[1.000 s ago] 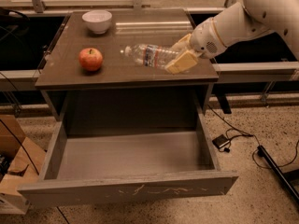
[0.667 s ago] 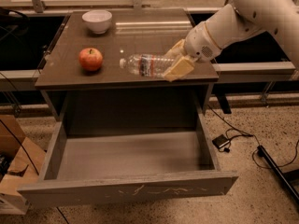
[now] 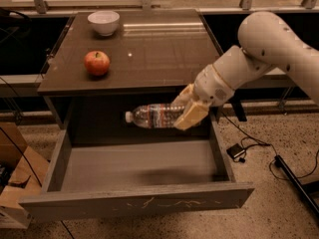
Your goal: Place water bottle into top drawer
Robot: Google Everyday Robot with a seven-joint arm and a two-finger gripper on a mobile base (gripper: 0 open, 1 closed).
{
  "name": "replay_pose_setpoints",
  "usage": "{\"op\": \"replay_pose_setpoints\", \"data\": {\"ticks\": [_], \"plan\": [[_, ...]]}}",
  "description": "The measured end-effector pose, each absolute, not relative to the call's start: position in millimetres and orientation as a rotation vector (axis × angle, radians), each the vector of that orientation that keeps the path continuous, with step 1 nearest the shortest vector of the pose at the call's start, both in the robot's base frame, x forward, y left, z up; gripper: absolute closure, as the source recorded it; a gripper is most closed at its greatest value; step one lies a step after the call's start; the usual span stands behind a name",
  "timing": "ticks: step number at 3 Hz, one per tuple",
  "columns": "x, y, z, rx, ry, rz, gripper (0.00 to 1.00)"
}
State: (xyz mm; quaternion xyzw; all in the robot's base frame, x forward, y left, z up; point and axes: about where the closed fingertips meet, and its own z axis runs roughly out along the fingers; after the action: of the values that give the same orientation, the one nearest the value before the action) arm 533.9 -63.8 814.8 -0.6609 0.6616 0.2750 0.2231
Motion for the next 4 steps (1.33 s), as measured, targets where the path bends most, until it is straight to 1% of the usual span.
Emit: {"op": "replay_pose_setpoints", "data": {"ticks": [1,2,3,4], "plan": [[509,-66,759,-1.730,1.972,0.811,1.00],[502,-69,706,-1.577,2.125,0.773,1.00],[516,-68,670,-1.450,2.190,0.719,0.82],[527,-64,642,-1.373,2.232,0.684,0.58]]}}
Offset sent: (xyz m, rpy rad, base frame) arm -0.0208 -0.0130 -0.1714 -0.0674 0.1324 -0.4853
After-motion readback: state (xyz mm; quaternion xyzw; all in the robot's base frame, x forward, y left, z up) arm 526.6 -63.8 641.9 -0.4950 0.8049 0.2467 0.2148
